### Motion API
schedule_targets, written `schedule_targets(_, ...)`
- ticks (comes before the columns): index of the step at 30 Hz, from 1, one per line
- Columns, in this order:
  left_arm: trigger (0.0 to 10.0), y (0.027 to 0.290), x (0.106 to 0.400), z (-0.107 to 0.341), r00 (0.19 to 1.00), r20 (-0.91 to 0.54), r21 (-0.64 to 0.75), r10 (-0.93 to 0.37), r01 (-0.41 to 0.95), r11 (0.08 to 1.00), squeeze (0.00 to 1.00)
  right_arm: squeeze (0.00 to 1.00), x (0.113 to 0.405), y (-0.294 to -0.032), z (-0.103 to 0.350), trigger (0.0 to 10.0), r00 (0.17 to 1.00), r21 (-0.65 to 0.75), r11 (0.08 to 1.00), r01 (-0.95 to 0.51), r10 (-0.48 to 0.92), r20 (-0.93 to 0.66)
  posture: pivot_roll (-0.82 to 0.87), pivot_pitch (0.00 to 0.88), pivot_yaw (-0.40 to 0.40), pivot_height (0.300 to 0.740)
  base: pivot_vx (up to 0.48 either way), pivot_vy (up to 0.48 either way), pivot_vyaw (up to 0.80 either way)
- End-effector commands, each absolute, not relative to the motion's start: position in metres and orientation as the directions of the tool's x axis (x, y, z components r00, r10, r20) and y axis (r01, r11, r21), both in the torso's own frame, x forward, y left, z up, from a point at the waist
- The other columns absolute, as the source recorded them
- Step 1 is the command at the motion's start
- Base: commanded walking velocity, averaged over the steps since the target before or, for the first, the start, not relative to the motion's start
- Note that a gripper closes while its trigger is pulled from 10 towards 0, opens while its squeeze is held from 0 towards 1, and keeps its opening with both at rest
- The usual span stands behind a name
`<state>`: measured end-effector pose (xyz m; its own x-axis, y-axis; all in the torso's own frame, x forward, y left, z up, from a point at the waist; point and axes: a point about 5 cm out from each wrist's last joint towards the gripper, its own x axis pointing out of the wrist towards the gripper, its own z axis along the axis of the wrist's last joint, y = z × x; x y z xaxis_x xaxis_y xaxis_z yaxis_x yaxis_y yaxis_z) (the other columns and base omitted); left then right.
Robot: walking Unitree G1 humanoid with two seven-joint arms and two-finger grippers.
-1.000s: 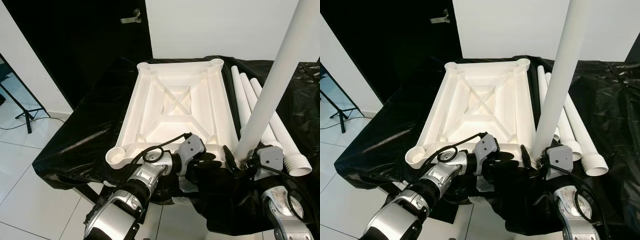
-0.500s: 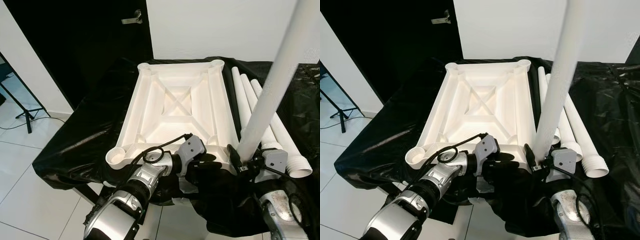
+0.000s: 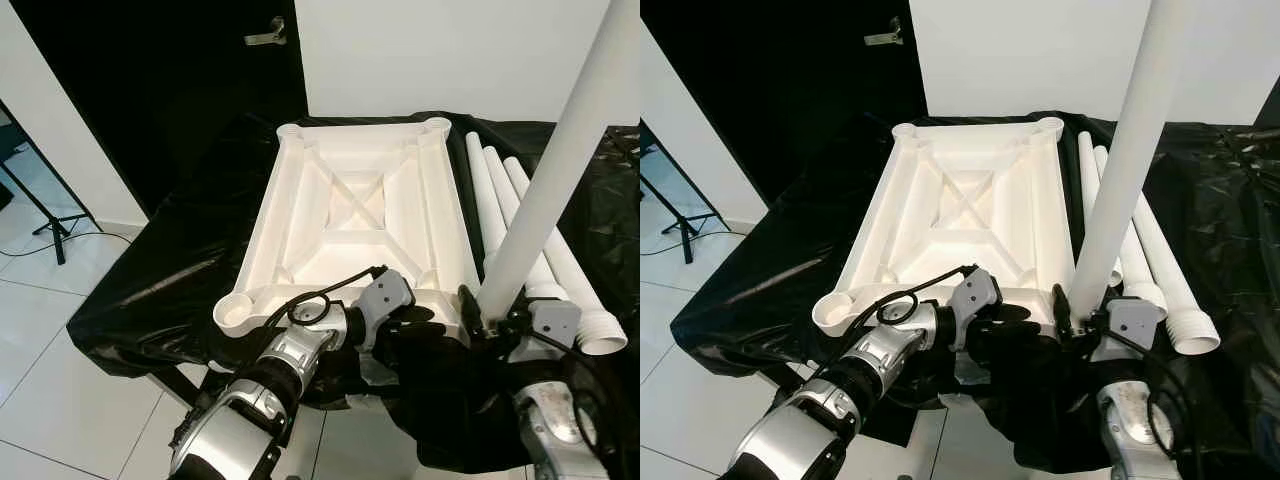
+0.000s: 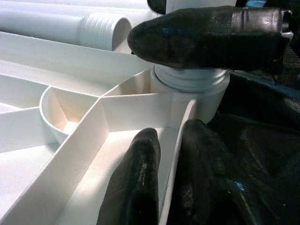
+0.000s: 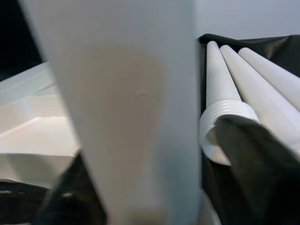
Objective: Building children table
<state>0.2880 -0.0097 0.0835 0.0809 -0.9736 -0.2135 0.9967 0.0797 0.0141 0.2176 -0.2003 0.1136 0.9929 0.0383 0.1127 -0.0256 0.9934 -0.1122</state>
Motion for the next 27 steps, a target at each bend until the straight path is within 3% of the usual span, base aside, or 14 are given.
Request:
schedule_targets(1,10.0,0.0,0.271,0.052,-0.038,-0.34,-0.113,-0.94,0.994,0.0,0.0,1.0,0.218,-0.206,0.11,10.0,0.996,-0.124,0.991,-0.041,0.051,0.079,0.06,0.0,0.069,0.74,0.0,0.0,0.0)
schedule_targets(2,10.0,-0.001,0.27,0.052,-0.04,-0.339,-0.113,-0.94,0.994,-0.002,0.0,0.0,0.22,-0.207,0.113,10.0,0.991,-0.154,0.984,-0.095,0.108,0.074,0.06,0.0,0.07,0.74,0.0,0.0,0.0)
schedule_targets(7,10.0,-0.002,0.27,0.052,-0.04,-0.335,-0.113,-0.941,0.994,-0.001,0.0,0.0,0.22,-0.206,0.118,10.0,0.958,-0.237,0.934,-0.268,0.285,0.039,0.06,0.0,0.065,0.74,0.0,0.0,0.0)
schedule_targets(22,10.0,-0.002,0.269,0.051,-0.038,-0.333,-0.118,-0.942,0.993,0.002,0.0,0.0,0.206,-0.201,0.102,10.0,0.866,-0.199,0.843,-0.501,0.488,-0.112,0.06,0.0,0.066,0.74,0.0,0.0,0.0)
schedule_targets(27,10.0,-0.001,0.27,0.051,-0.037,-0.336,-0.116,-0.941,0.993,0.002,0.0,0.0,0.201,-0.215,0.098,10.0,0.818,-0.227,0.787,-0.574,0.538,-0.206,0.04,0.0,0.074,0.74,0.0,0.0,0.0)
